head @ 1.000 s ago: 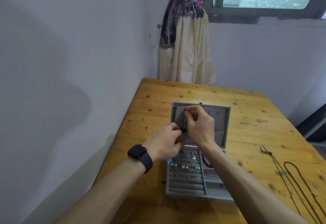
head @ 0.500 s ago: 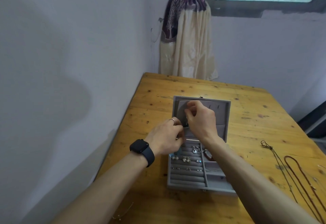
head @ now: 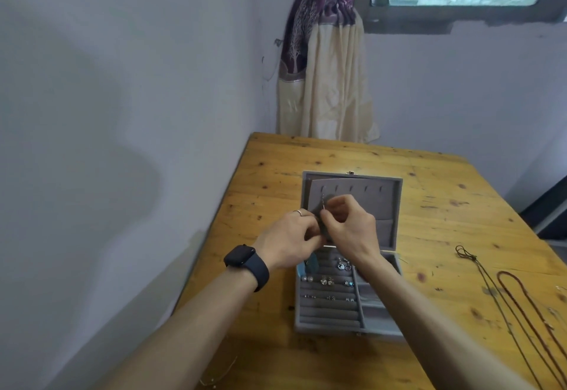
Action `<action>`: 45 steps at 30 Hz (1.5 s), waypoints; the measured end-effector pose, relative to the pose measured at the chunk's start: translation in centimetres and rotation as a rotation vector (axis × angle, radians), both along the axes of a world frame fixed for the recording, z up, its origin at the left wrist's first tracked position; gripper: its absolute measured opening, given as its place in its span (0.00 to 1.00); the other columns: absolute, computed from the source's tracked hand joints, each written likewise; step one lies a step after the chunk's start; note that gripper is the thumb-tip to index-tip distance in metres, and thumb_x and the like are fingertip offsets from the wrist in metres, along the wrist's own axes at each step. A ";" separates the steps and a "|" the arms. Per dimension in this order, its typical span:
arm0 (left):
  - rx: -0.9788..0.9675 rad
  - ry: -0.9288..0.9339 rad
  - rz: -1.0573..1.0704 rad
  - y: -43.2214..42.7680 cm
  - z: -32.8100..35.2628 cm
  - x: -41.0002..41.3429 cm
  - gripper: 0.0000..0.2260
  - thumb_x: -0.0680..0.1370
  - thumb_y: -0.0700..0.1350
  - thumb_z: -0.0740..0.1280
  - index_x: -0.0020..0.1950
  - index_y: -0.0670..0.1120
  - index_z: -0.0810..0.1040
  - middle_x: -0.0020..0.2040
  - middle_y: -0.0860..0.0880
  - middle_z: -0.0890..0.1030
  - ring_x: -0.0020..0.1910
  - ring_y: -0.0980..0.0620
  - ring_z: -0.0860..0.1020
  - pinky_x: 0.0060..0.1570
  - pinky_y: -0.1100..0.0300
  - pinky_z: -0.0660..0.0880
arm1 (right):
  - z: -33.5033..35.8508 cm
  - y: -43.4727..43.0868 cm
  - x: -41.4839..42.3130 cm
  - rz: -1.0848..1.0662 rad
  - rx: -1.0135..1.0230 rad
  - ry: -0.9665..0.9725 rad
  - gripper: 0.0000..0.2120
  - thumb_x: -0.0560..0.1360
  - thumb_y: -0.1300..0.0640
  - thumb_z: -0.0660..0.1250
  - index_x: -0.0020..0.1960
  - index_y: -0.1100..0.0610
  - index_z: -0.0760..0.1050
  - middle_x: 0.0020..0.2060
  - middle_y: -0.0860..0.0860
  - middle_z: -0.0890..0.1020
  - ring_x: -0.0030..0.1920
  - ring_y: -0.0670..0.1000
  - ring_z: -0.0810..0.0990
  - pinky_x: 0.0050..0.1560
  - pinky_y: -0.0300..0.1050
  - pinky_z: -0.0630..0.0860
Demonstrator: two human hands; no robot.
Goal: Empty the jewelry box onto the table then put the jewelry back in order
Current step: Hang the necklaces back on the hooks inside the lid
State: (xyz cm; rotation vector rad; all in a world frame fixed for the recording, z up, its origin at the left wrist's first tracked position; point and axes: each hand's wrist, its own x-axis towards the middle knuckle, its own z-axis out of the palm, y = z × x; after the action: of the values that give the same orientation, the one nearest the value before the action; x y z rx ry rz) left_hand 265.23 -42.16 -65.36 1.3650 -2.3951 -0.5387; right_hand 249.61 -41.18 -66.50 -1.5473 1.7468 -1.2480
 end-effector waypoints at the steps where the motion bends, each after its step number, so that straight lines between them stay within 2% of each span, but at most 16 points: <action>1: 0.017 0.011 0.009 -0.1 0.3 0.0 0.09 0.79 0.54 0.66 0.50 0.51 0.81 0.54 0.55 0.78 0.50 0.56 0.77 0.51 0.52 0.79 | -0.1 0.2 -0.3 0.006 0.003 -0.013 0.07 0.77 0.56 0.71 0.54 0.53 0.78 0.43 0.42 0.82 0.45 0.37 0.80 0.41 0.26 0.75; 3: 0.058 0.041 0.035 -0.3 0.8 0.1 0.08 0.79 0.56 0.66 0.49 0.53 0.81 0.51 0.56 0.79 0.49 0.58 0.77 0.51 0.54 0.79 | -0.2 0.7 -1.1 0.009 -0.005 -0.021 0.06 0.76 0.58 0.71 0.53 0.52 0.79 0.43 0.42 0.83 0.46 0.38 0.81 0.44 0.27 0.76; 5: 0.096 0.110 0.067 -0.5 1.4 0.2 0.08 0.79 0.57 0.67 0.49 0.54 0.81 0.47 0.58 0.81 0.47 0.60 0.78 0.51 0.56 0.79 | -0.2 1.2 -1.8 0.012 -0.020 -0.040 0.05 0.76 0.58 0.71 0.50 0.51 0.80 0.43 0.43 0.84 0.46 0.39 0.82 0.48 0.33 0.78; 8: 0.141 0.226 0.104 -0.5 2.9 0.1 0.09 0.78 0.56 0.69 0.50 0.52 0.83 0.45 0.58 0.83 0.47 0.61 0.79 0.47 0.61 0.78 | 0.5 2.2 -2.6 0.050 -0.016 -0.143 0.05 0.76 0.57 0.71 0.49 0.48 0.82 0.43 0.43 0.85 0.46 0.39 0.83 0.47 0.33 0.77; 11: 0.134 0.285 0.111 -0.7 4.4 -0.2 0.09 0.78 0.56 0.70 0.49 0.53 0.84 0.43 0.58 0.84 0.44 0.62 0.80 0.41 0.68 0.73 | 1.6 3.2 -3.1 0.257 0.049 -0.247 0.08 0.77 0.55 0.71 0.55 0.47 0.82 0.47 0.43 0.86 0.50 0.41 0.83 0.49 0.36 0.78; 13: 0.139 0.305 0.109 -0.8 5.1 -0.4 0.09 0.78 0.56 0.70 0.49 0.53 0.85 0.43 0.59 0.84 0.44 0.64 0.80 0.40 0.70 0.72 | 1.8 3.4 -3.3 0.358 0.109 -0.220 0.12 0.76 0.50 0.72 0.59 0.43 0.81 0.50 0.43 0.85 0.52 0.41 0.83 0.53 0.39 0.79; 18: 0.155 0.311 0.110 -1.1 5.9 -1.0 0.08 0.78 0.55 0.70 0.49 0.54 0.86 0.42 0.58 0.85 0.43 0.63 0.81 0.42 0.68 0.76 | 1.8 3.0 -3.7 0.305 0.071 -0.170 0.07 0.77 0.49 0.72 0.54 0.45 0.82 0.46 0.47 0.86 0.48 0.44 0.84 0.53 0.49 0.83; 22: 0.170 0.309 0.118 -1.4 6.2 -1.2 0.08 0.79 0.54 0.69 0.49 0.52 0.85 0.41 0.56 0.85 0.40 0.60 0.82 0.40 0.68 0.77 | 1.7 2.8 -3.8 0.301 0.063 -0.203 0.04 0.78 0.51 0.70 0.50 0.47 0.83 0.43 0.45 0.86 0.45 0.44 0.84 0.51 0.47 0.82; 25: 0.184 0.328 0.128 -1.6 6.3 -1.3 0.08 0.79 0.52 0.70 0.50 0.48 0.84 0.40 0.56 0.86 0.39 0.62 0.82 0.37 0.75 0.73 | 1.6 2.4 -3.9 0.280 0.066 -0.259 0.04 0.79 0.53 0.69 0.48 0.48 0.83 0.42 0.47 0.86 0.44 0.45 0.84 0.49 0.47 0.82; 27: 0.172 0.304 0.132 -1.7 6.4 -1.4 0.08 0.79 0.52 0.70 0.49 0.49 0.84 0.40 0.56 0.86 0.39 0.63 0.82 0.39 0.72 0.74 | 1.3 2.1 -3.9 0.292 0.088 -0.271 0.03 0.79 0.53 0.69 0.49 0.48 0.82 0.42 0.48 0.86 0.44 0.46 0.85 0.51 0.50 0.83; 29: 0.123 0.281 0.154 -2.1 6.4 -1.5 0.07 0.79 0.53 0.70 0.48 0.51 0.84 0.40 0.57 0.86 0.40 0.62 0.82 0.44 0.64 0.78 | 1.0 1.7 -3.7 0.296 0.096 -0.213 0.03 0.78 0.51 0.69 0.50 0.47 0.81 0.43 0.47 0.86 0.45 0.45 0.85 0.52 0.50 0.82; 31: 0.090 0.288 0.181 -2.6 6.4 -1.6 0.07 0.79 0.53 0.70 0.47 0.51 0.84 0.40 0.56 0.85 0.40 0.61 0.82 0.47 0.58 0.81 | 0.9 1.3 -3.5 0.282 0.093 -0.139 0.04 0.77 0.50 0.71 0.51 0.46 0.81 0.45 0.44 0.85 0.47 0.42 0.83 0.52 0.45 0.81; 36: 0.011 0.267 0.269 -3.7 6.6 -1.3 0.07 0.78 0.55 0.70 0.47 0.53 0.83 0.42 0.57 0.85 0.43 0.59 0.82 0.49 0.55 0.81 | 0.8 0.3 -2.7 0.197 0.056 -0.047 0.07 0.74 0.49 0.74 0.50 0.48 0.81 0.44 0.42 0.84 0.45 0.37 0.81 0.43 0.28 0.74; 38: 0.002 0.273 0.287 -3.9 6.7 -1.2 0.07 0.77 0.56 0.70 0.46 0.54 0.83 0.42 0.57 0.85 0.43 0.59 0.82 0.49 0.54 0.81 | 0.8 -0.1 -2.3 0.168 0.039 -0.003 0.06 0.75 0.50 0.73 0.50 0.49 0.82 0.43 0.43 0.84 0.44 0.38 0.81 0.43 0.29 0.76; 41: -0.003 0.278 0.290 -3.9 6.9 -1.2 0.06 0.78 0.56 0.70 0.46 0.55 0.83 0.41 0.58 0.85 0.42 0.59 0.82 0.49 0.54 0.82 | 0.7 -0.4 -1.8 0.121 0.016 0.082 0.06 0.77 0.50 0.71 0.51 0.51 0.81 0.43 0.45 0.84 0.43 0.41 0.81 0.46 0.39 0.80; 45: -0.008 0.278 0.293 -3.7 6.8 -1.3 0.08 0.78 0.55 0.69 0.48 0.53 0.83 0.42 0.58 0.85 0.44 0.59 0.82 0.50 0.54 0.81 | 0.7 -0.6 -1.1 0.038 0.027 0.163 0.07 0.77 0.48 0.69 0.47 0.50 0.79 0.39 0.44 0.82 0.40 0.44 0.80 0.43 0.42 0.79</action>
State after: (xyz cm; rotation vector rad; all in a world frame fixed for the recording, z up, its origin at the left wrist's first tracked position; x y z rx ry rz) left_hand 263.95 -45.87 -58.52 1.4939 -1.9360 -0.5928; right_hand 248.55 -41.77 -65.79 -1.6998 1.8169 -1.1018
